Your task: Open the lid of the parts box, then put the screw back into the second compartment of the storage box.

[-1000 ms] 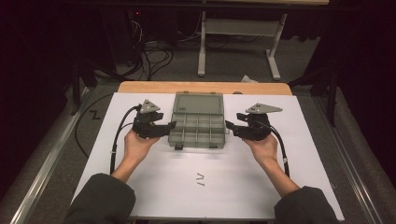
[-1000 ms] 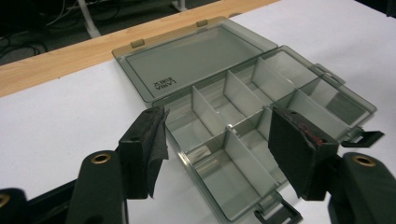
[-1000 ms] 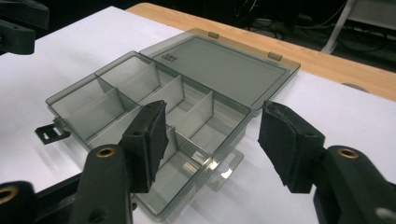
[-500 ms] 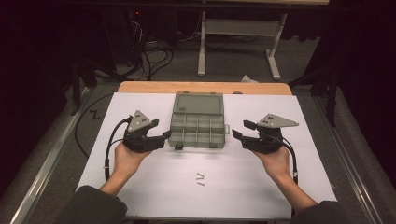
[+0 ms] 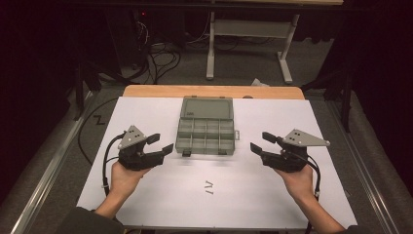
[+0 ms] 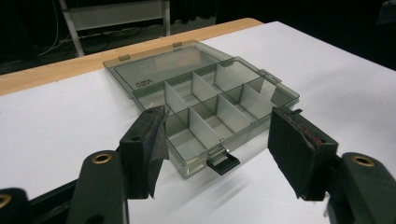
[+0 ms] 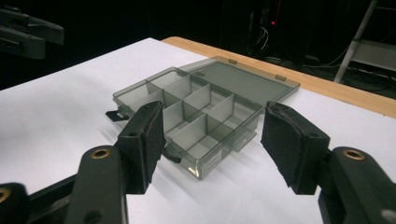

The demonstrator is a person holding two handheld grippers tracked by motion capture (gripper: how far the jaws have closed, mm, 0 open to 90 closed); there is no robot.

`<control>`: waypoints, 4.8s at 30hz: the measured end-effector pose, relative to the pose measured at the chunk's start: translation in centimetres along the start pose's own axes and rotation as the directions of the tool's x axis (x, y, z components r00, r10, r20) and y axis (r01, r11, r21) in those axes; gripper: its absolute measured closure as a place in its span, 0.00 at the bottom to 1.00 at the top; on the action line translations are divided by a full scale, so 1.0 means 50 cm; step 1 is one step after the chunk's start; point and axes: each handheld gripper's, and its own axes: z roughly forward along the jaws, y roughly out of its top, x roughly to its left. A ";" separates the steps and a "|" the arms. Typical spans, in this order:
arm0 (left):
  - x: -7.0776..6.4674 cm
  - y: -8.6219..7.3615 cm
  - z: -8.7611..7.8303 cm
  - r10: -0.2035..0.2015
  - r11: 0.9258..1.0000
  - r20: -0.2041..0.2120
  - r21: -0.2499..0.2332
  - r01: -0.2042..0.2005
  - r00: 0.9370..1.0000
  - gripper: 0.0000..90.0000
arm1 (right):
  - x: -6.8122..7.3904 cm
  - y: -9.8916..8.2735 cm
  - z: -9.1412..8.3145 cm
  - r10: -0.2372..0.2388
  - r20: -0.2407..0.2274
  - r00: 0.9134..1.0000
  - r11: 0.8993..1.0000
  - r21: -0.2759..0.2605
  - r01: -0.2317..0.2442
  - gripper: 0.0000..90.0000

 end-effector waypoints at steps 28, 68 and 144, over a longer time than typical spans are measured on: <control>-0.018 -0.085 -0.044 -0.001 0.999 0.002 -0.040 0.001 1.000 0.40 | -0.001 -0.121 -0.093 0.100 0.044 0.994 0.990 -0.105 -0.095 0.36; -0.048 -0.105 -0.029 0.030 1.000 0.048 0.006 -0.031 0.998 0.37 | 0.006 -0.163 -0.097 0.064 0.067 0.996 0.992 -0.113 -0.056 0.33; -0.109 0.045 0.155 0.140 0.918 0.285 0.321 -0.232 0.948 0.49 | 0.009 -0.168 -0.096 0.025 0.100 0.995 0.992 -0.125 -0.012 0.35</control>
